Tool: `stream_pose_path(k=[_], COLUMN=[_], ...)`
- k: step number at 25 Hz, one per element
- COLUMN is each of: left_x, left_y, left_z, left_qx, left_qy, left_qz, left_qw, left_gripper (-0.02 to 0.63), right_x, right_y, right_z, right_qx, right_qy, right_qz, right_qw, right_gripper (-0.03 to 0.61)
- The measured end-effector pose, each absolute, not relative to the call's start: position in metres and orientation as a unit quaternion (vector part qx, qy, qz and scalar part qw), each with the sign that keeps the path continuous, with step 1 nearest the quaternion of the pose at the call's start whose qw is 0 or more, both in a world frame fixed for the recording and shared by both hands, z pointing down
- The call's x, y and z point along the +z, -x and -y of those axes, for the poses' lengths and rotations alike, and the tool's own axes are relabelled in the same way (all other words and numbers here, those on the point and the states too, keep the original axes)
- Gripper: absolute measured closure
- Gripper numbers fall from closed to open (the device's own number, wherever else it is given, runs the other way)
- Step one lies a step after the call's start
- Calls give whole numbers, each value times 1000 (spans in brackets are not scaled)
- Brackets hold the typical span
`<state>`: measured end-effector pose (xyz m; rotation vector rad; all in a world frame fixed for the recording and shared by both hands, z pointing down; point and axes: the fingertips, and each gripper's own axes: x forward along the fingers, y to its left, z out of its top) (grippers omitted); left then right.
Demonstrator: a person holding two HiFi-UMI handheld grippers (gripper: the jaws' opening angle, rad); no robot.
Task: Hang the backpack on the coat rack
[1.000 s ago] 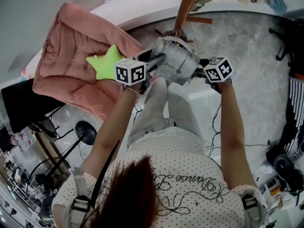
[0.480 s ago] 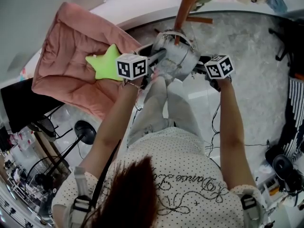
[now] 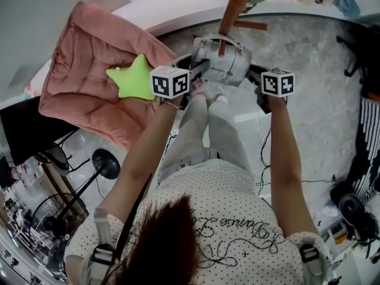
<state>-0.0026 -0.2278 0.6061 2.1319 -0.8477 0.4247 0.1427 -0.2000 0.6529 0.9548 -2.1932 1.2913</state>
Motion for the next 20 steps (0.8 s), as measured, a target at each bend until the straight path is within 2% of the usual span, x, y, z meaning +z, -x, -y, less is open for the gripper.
stream_pose_path(k=[3, 8, 17, 20], left_x=[605, 612, 633, 639], left_y=[4, -2, -2, 1], left_z=[229, 233, 229, 227], left_qx=[167, 189, 218, 226], left_qy=[-841, -844, -835, -832], left_qz=[340, 342, 342, 346], left_qw=[386, 367, 372, 371], left_gripper=[377, 387, 382, 394], right_x=[651, 646, 658, 644], right_y=[-143, -159, -165, -168], right_z=[203, 225, 224, 234], right_qx=[462, 478, 479, 482], right_qy=[-348, -405, -425, -444], right_qz=[787, 763, 750, 749], right_qw=[213, 159, 163, 98], right_gripper=[495, 497, 494, 549])
